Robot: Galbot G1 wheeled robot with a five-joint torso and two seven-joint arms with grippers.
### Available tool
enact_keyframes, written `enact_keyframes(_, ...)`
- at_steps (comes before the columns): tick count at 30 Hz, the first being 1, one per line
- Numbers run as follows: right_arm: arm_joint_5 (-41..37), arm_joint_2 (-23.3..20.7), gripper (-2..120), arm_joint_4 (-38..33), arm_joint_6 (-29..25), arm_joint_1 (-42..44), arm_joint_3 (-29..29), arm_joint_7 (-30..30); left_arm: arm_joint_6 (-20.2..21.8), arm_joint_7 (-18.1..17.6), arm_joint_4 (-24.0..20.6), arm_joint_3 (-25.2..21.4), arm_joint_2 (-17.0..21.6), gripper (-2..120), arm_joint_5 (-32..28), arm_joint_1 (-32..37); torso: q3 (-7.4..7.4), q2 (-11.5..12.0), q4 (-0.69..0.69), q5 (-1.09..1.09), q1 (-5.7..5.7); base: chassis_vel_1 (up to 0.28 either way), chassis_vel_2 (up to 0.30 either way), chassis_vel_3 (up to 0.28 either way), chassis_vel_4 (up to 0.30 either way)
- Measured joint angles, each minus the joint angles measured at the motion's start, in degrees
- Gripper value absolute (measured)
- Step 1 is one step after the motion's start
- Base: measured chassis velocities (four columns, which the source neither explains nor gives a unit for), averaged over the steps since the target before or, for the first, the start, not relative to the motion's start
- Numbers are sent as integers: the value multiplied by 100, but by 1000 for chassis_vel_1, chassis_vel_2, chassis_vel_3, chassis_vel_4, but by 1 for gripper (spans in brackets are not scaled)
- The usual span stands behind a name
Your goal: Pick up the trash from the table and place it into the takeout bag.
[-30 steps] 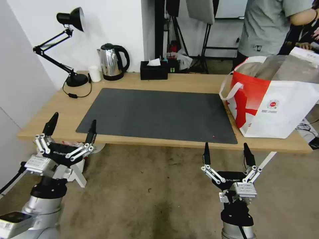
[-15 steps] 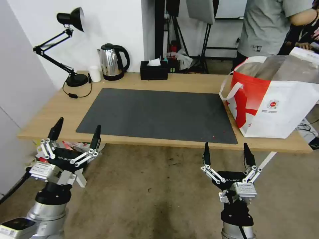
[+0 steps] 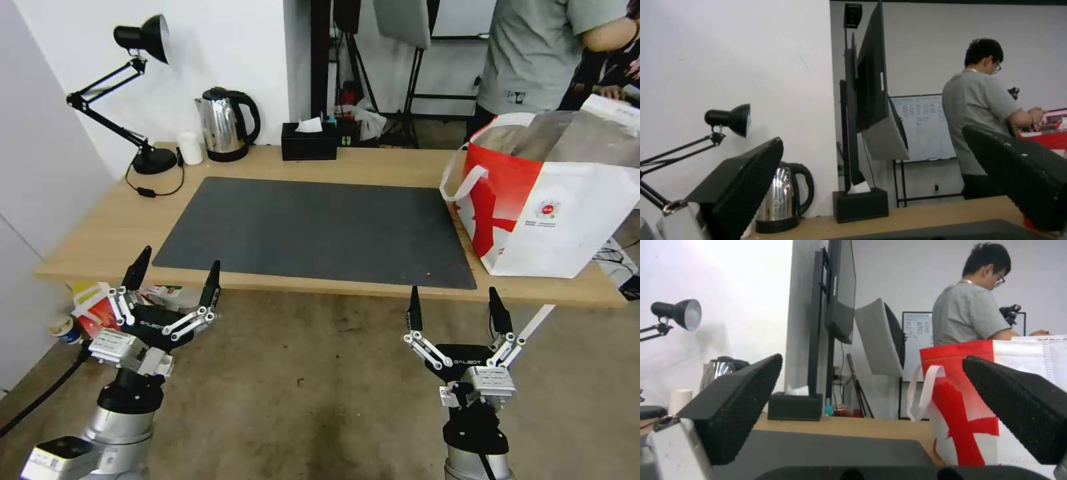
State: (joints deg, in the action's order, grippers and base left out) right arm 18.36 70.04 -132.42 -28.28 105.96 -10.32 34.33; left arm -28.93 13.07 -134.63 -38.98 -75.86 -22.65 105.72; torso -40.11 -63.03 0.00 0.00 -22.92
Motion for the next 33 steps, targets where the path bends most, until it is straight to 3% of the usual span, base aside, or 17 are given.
enact_keyframes(33, 0, 0, 100, 0, 0, 0, 0, 0, -354, -12, 106, -61, -331, 100, 98, 316, 0, 0, 0, 0, -1, 0, 0, 0, 0)
